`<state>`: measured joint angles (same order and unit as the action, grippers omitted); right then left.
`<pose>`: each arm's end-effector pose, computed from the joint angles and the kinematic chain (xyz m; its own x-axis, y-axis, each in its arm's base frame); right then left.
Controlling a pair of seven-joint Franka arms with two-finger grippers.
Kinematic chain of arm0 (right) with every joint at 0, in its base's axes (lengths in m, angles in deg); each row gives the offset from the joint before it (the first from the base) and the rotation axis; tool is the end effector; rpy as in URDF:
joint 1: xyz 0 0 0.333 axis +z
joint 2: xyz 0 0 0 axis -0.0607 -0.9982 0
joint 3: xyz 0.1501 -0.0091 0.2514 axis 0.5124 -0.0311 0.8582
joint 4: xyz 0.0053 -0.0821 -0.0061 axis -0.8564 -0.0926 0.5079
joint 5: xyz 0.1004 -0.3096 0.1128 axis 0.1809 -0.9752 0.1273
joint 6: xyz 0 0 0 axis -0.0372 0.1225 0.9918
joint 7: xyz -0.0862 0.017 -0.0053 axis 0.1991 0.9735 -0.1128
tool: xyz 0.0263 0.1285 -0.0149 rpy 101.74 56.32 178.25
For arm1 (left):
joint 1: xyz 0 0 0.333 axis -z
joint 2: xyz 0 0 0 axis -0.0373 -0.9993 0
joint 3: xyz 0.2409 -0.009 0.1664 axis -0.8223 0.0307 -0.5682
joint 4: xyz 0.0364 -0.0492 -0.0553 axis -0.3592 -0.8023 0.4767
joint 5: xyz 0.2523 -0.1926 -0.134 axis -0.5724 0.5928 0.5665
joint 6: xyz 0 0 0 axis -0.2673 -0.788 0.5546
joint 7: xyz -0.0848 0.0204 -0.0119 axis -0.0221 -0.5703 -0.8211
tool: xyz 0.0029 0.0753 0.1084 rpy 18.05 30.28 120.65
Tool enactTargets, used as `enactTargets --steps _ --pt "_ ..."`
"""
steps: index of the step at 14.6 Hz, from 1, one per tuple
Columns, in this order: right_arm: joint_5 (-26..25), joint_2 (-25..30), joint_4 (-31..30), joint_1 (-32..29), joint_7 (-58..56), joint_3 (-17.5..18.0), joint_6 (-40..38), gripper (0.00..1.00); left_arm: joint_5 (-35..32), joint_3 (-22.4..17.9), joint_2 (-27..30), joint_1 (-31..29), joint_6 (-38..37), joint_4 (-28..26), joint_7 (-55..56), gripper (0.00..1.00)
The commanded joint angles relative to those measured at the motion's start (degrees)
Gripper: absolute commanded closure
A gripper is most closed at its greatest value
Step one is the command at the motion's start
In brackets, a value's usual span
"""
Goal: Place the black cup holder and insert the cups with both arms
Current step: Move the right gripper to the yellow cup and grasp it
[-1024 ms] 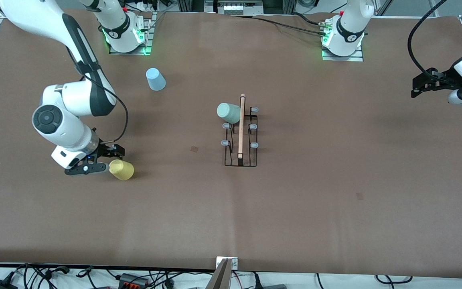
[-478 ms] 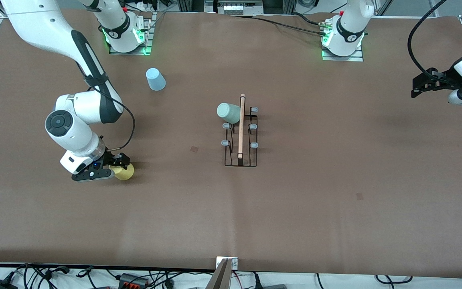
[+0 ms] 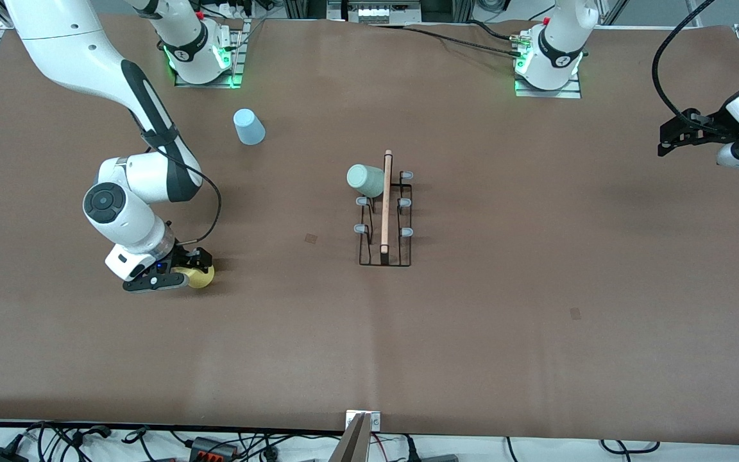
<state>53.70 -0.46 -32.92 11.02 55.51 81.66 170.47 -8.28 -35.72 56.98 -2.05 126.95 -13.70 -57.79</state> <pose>0.5977 0.0793 0.2141 0.9777 0.1618 0.1342 0.1568 -0.9865 0.0468 0.4924 0.0050 0.5593 0.9854 -0.1594 -0.0603 -0.1604 -0.9870 -0.0131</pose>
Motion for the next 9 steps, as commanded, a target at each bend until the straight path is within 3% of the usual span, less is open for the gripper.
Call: enactTargets --steps 1,6,9 --pt "0.29 -0.30 -0.55 0.45 -0.55 -0.49 1.31 0.29 -0.78 -0.12 -0.46 0.18 -0.42 1.27 0.20 0.00" --pt "0.29 0.14 -0.38 0.54 -0.63 -0.40 0.78 0.69 -0.78 -0.12 -0.46 0.18 -0.42 1.27 0.29 0.00" --pt "1.25 5.83 0.50 2.73 1.28 -0.32 -6.22 0.73 -0.78 -0.12 -0.46 0.18 -0.42 1.27 0.20 0.00"
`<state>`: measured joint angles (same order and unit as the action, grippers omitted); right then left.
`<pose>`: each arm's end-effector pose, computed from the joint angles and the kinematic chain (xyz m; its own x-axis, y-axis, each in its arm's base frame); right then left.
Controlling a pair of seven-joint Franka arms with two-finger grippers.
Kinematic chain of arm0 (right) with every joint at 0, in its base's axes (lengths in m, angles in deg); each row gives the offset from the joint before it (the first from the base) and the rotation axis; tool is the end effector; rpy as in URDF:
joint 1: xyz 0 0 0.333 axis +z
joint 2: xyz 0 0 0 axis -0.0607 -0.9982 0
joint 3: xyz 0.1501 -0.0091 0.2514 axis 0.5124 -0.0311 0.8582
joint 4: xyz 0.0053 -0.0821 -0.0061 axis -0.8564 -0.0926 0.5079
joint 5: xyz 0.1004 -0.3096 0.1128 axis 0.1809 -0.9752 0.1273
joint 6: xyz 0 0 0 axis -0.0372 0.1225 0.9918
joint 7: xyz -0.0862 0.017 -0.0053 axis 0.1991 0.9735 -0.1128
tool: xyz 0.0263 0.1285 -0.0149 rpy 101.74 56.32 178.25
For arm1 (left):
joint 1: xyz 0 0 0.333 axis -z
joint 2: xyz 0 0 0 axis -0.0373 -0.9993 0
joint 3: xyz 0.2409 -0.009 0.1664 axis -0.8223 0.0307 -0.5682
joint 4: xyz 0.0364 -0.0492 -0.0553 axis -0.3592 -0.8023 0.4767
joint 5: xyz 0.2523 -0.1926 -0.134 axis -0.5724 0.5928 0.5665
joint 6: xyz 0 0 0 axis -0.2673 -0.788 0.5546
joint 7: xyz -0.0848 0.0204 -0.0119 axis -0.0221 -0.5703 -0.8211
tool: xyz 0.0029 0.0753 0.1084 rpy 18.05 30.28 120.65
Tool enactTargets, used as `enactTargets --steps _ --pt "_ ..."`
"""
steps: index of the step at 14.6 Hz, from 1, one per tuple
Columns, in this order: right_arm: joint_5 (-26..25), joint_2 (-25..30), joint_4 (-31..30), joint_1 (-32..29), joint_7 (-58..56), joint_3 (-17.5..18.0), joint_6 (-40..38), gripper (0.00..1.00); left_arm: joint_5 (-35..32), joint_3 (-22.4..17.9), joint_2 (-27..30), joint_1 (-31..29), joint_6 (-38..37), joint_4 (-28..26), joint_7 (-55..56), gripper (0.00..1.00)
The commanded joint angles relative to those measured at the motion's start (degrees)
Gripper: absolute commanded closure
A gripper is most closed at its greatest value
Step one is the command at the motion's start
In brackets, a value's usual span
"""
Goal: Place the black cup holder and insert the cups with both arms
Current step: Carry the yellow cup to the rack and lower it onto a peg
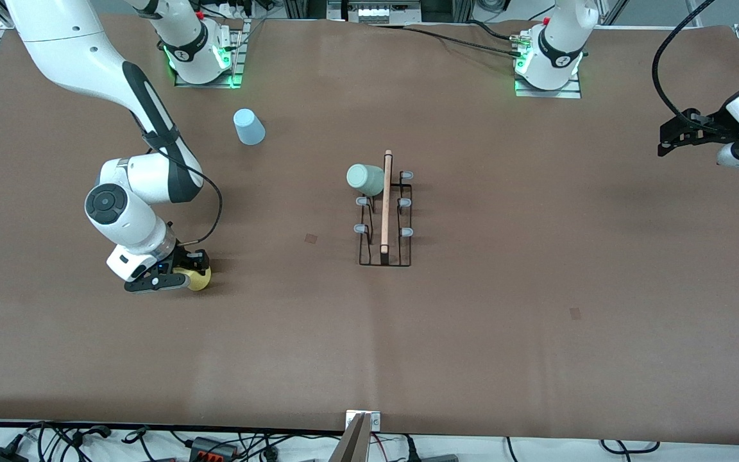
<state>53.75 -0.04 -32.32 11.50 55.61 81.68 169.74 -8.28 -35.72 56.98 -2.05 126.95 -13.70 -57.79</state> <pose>0.5997 0.0848 0.2212 0.9760 0.1671 0.1394 0.1621 -0.9857 0.0468 0.4924 0.0050 0.5593 0.9854 -0.1594 -0.0603 -0.1604 -0.9870 -0.0131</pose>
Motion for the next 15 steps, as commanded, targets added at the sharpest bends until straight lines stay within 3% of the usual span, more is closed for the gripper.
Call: enactTargets --steps 1,4,6,9,11,13,15 --pt "2.33 7.96 0.25 4.09 4.86 -0.34 -9.18 0.73 -0.78 -0.12 -0.46 0.17 -0.42 1.27 0.20 0.00" --pt "4.54 13.34 2.70 8.49 19.96 1.85 -17.37 0.73 -0.78 -0.12 -0.46 0.17 -0.42 1.27 0.20 0.00" --pt "6.30 12.83 7.96 12.44 34.97 3.70 -18.97 0.74 -0.78 -0.12 -0.46 0.17 -0.42 1.27 0.20 0.00" --pt "5.51 8.01 15.69 21.57 53.26 3.44 -18.97 0.76 -0.78 -0.12 -0.46 0.17 -0.42 1.27 0.20 0.00" --pt "1.75 2.83 21.84 25.98 63.30 3.26 -18.97 0.76 -0.78 -0.12 -0.46 0.17 -0.42 1.27 0.20 0.00" --pt "-1.86 -1.14 25.99 27.74 69.04 3.35 -18.97 0.76 -0.78 -0.12 -0.46 0.17 -0.42 1.27 0.20 0.00" --pt "-1.79 -2.90 26.97 28.89 69.67 3.35 -18.89 0.76 -0.78 -0.12 -0.46 0.17 -0.42 1.27 0.20 0.00"
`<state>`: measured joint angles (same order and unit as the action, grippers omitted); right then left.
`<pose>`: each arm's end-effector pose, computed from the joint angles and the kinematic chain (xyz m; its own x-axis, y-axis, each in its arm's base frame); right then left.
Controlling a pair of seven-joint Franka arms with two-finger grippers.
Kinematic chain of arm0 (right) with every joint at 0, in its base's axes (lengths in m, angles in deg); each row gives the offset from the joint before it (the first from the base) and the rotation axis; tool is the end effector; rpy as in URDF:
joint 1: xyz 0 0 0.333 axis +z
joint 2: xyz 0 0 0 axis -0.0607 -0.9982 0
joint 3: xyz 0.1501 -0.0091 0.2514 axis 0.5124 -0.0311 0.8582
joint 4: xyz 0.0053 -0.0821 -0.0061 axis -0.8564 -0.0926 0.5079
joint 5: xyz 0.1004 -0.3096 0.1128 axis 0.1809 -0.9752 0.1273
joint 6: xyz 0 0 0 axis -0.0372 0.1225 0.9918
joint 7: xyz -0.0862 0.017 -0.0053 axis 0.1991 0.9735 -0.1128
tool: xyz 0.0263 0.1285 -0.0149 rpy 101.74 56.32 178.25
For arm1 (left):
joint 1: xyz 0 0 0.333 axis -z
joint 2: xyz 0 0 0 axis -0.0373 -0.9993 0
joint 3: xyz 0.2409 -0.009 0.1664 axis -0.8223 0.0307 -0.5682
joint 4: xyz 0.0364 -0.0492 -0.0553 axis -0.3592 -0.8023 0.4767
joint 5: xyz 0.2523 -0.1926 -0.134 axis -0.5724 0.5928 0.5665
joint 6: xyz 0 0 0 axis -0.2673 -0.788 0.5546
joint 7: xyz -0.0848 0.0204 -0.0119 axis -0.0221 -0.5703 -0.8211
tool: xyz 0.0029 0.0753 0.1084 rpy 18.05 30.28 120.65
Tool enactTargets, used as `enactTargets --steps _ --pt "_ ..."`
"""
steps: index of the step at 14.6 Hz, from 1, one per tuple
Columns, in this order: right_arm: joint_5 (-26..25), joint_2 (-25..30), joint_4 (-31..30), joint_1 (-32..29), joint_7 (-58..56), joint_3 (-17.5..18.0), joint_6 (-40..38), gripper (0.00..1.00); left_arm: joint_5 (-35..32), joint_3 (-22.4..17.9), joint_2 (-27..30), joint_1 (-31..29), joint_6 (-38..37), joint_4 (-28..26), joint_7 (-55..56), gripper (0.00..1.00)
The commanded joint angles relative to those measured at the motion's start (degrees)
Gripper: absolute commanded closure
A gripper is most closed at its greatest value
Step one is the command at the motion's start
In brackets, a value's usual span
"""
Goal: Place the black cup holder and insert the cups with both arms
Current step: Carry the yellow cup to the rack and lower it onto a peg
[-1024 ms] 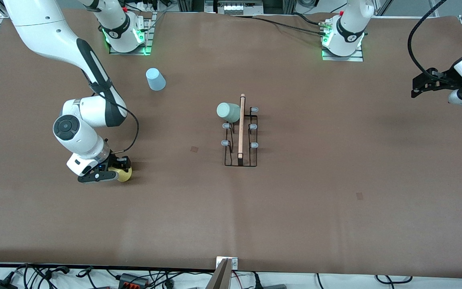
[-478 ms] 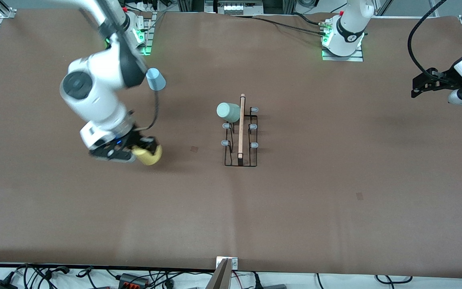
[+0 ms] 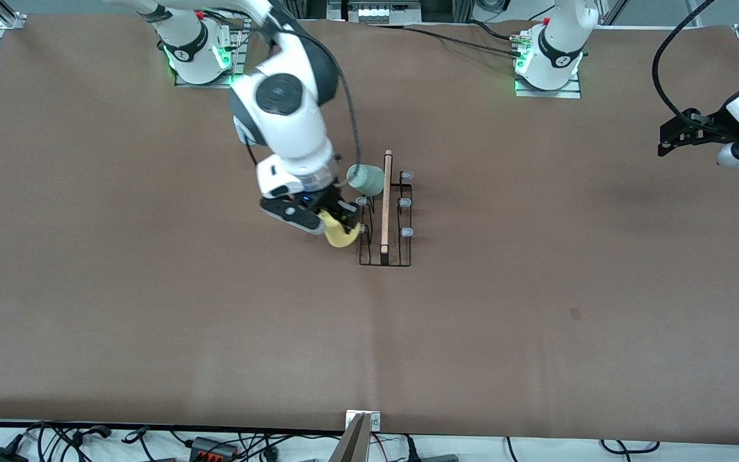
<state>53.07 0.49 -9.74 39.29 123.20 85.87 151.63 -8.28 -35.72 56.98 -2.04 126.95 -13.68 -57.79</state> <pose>0.5215 0.4219 0.3593 0.8730 -0.4724 0.1210 -0.4455 -0.8736 -0.1960 0.4924 0.0050 0.5595 0.9854 -0.1595 -0.0599 -0.1606 -0.9869 -0.0132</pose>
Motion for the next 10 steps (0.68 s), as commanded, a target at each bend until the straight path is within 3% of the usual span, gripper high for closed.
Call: enactTargets --steps 1,5,7,8,9,10 --pt "-0.75 -3.97 4.39 1.27 2.51 -0.66 -0.42 0.75 -0.78 -0.11 -0.46 0.17 -0.42 1.25 0.20 0.00" --pt "-0.66 -5.90 4.39 1.71 2.69 -0.39 1.16 0.73 -0.78 -0.11 -0.54 0.08 -0.42 1.25 0.11 0.00" --pt "-0.57 -7.04 4.39 1.98 2.52 -0.39 2.39 0.63 -0.78 -0.20 -0.46 0.08 -0.42 1.25 0.11 0.00" --pt "-0.57 -7.57 4.39 2.07 2.52 -0.30 2.75 0.50 -0.78 -0.20 -0.46 0.08 -0.51 1.25 0.11 0.00" --pt "-0.57 -7.84 4.39 2.24 2.60 -0.30 3.18 0.11 -0.78 -0.11 -0.46 0.08 -0.42 1.25 0.19 0.00" --pt "-0.66 -7.84 4.30 2.33 2.00 -0.30 3.28 0.00 -0.78 -0.11 -0.46 0.08 -0.42 1.25 0.11 0.00"
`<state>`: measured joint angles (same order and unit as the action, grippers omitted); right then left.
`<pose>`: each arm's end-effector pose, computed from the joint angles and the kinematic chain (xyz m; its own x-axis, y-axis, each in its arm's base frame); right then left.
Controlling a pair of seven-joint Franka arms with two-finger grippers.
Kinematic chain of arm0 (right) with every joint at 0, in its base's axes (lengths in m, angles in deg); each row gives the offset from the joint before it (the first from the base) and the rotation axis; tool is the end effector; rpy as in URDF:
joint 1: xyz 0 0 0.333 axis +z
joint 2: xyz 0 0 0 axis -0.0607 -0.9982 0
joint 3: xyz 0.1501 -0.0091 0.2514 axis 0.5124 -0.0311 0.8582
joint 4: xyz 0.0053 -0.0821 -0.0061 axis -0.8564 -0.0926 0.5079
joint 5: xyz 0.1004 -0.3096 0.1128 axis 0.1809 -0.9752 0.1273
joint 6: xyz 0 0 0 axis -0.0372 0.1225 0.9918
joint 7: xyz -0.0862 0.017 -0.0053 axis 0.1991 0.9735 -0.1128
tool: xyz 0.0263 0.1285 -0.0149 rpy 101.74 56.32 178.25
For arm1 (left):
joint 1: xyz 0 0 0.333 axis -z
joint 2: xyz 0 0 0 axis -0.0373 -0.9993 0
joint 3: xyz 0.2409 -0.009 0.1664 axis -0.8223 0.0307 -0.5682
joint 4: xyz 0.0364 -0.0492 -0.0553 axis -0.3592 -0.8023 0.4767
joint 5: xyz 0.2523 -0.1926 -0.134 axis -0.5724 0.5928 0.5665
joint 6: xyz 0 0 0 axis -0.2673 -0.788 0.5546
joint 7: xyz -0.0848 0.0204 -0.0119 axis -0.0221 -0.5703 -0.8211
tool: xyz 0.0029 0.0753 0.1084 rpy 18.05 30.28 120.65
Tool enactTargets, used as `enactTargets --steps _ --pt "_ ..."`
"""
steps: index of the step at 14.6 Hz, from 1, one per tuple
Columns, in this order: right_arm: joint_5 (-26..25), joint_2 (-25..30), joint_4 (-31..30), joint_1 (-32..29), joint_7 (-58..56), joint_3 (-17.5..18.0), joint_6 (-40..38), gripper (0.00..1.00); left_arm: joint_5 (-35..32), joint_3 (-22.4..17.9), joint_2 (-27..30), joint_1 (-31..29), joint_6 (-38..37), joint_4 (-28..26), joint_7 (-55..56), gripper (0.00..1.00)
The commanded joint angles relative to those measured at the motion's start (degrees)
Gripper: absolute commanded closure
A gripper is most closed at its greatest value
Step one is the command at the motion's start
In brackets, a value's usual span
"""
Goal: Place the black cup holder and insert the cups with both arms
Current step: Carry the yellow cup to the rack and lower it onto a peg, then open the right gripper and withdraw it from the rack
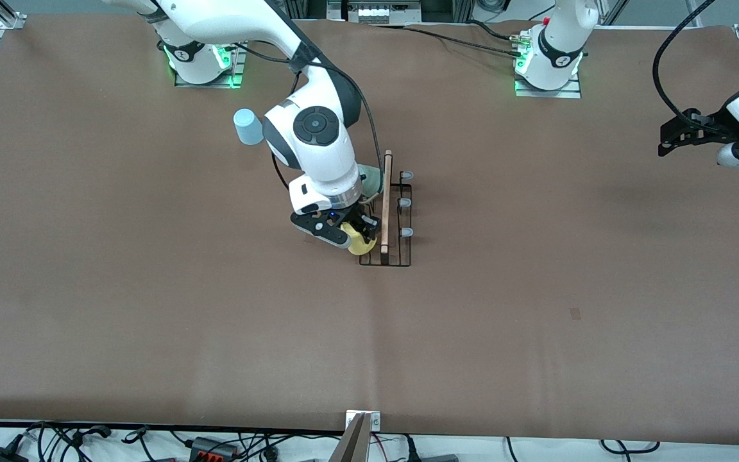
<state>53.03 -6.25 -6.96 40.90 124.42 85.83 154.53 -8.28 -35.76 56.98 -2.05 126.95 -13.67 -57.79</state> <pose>0.5214 0.4457 0.3071 0.8789 -0.4659 0.1025 -0.4434 -0.8771 -0.1850 0.4924 0.0054 0.5595 0.9855 -0.1587 -0.0597 -0.1597 -0.9871 -0.0132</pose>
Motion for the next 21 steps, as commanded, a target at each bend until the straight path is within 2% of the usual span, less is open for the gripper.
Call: enactTargets --steps 1,4,6,8,10,12,15,17,20,21 --pt "-0.53 -0.84 1.53 0.63 0.34 -0.35 0.20 0.00 -0.78 -0.16 -0.46 0.00 -0.42 1.24 0.11 0.00" --pt "-0.18 2.84 0.83 -1.03 -1.33 -0.35 -1.72 0.00 -0.78 -0.08 -0.46 0.09 -0.42 1.24 0.11 0.00" --pt "-0.18 6.61 -0.22 -3.74 -3.35 -0.44 -5.93 0.00 -0.78 -0.08 -0.46 0.09 -0.42 1.24 0.11 0.00" --pt "-0.18 13.98 -6.08 -8.65 -9.04 -0.35 -8.75 0.00 -0.78 -0.16 -0.46 0.00 -0.42 1.24 0.11 0.00" --pt "0.17 24.34 -15.39 -15.77 -17.47 -0.27 -9.11 0.00 -0.78 -0.08 -0.46 0.09 -0.51 1.24 0.11 0.00" --pt "2.53 32.18 -20.16 -23.67 -25.12 -0.27 -11.73 0.00 -0.78 -0.08 -0.46 0.09 -0.51 1.24 0.11 0.00" --pt "8.94 37.39 -18.78 -34.49 -42.24 -0.35 -22.10 0.00 -0.78 -0.16 -0.46 0.00 -0.51 1.24 0.11 0.00" --pt "9.14 38.80 -16.50 -39.33 -50.17 -0.79 -27.02 0.00 -0.78 -0.16 -0.46 0.09 -1.03 1.24 0.02 0.00" --pt "7.04 38.28 -8.61 -45.40 -57.04 -0.88 -36.59 0.00 -0.78 -0.08 -0.46 0.09 -1.04 1.24 0.02 0.00" --pt "5.29 37.67 -5.88 -45.60 -58.62 -0.88 -39.06 0.00 -0.78 -0.08 -0.46 0.00 -1.12 1.24 0.02 0.00"
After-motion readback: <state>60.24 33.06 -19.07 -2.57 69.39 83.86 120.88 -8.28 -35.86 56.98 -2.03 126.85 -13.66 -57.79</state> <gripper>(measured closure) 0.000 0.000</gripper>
